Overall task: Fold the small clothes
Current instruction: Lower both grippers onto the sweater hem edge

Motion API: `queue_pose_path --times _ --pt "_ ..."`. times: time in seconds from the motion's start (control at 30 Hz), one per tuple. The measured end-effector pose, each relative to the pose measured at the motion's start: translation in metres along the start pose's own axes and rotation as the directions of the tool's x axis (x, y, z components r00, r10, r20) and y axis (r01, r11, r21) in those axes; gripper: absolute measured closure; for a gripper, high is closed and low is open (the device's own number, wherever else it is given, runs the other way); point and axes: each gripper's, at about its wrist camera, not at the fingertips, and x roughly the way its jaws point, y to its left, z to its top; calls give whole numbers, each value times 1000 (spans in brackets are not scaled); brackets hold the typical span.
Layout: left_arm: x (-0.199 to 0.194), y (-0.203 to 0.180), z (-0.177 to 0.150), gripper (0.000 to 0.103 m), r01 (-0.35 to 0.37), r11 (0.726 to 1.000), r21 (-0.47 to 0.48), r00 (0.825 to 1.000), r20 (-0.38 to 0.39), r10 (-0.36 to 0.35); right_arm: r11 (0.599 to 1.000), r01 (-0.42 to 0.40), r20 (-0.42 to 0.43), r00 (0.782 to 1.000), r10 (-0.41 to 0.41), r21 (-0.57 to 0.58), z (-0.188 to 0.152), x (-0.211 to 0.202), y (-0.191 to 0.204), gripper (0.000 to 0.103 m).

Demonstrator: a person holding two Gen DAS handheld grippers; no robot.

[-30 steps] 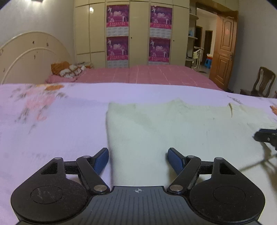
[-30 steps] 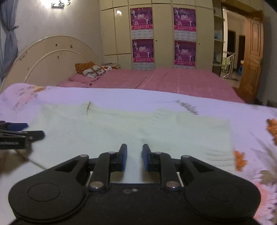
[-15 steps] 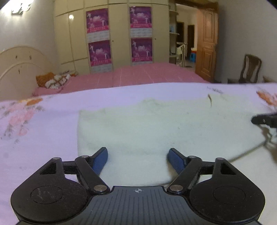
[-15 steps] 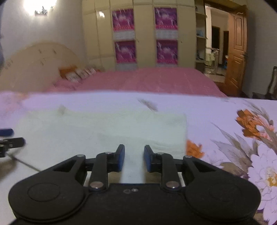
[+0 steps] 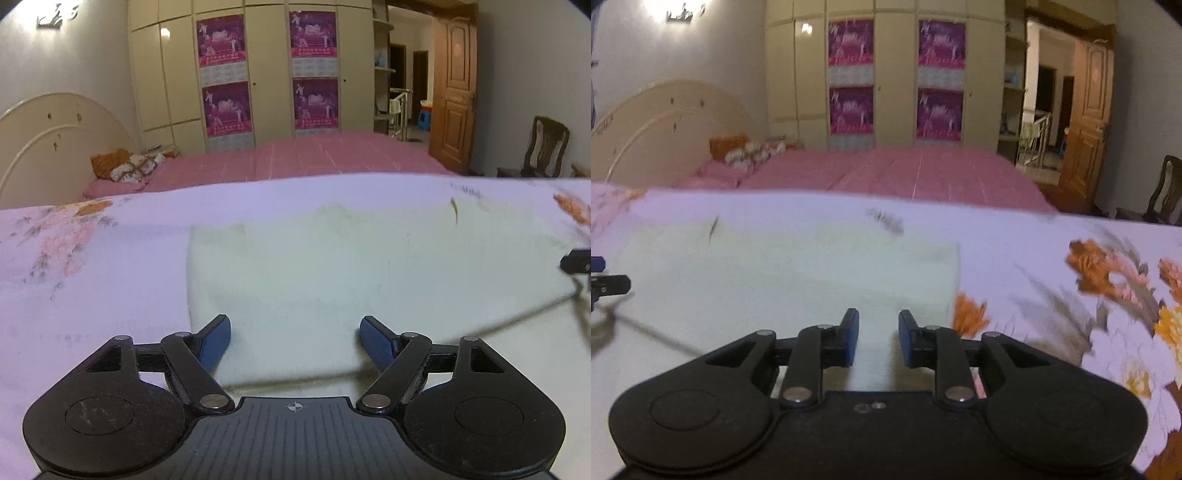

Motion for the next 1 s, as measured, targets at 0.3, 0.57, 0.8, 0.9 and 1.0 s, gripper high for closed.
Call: queue_pose_path --times 0.3,0.57,0.8,0.9,1.0 --pt "-33 13 -1 20 -21 999 -33 1000 1 21 999 -7 5 1000 7 53 -3 -22 -11 78" --pt "-132 49 -78 20 46 987 -153 996 -73 -58 939 -148 -32 986 166 310 -56 -116 -71 70" --pt "-211 53 -150 44 110 969 -221 981 -135 -142 919 -157 -95 974 204 363 -129 -193 -67 71" --pt "-236 55 -168 44 151 952 -267 973 -132 -191 908 -149 -113 972 208 390 -153 -222 -61 71" --pt "-257 66 -185 44 206 914 -349 957 -121 -262 888 -145 -126 968 219 436 -181 -249 -58 70"
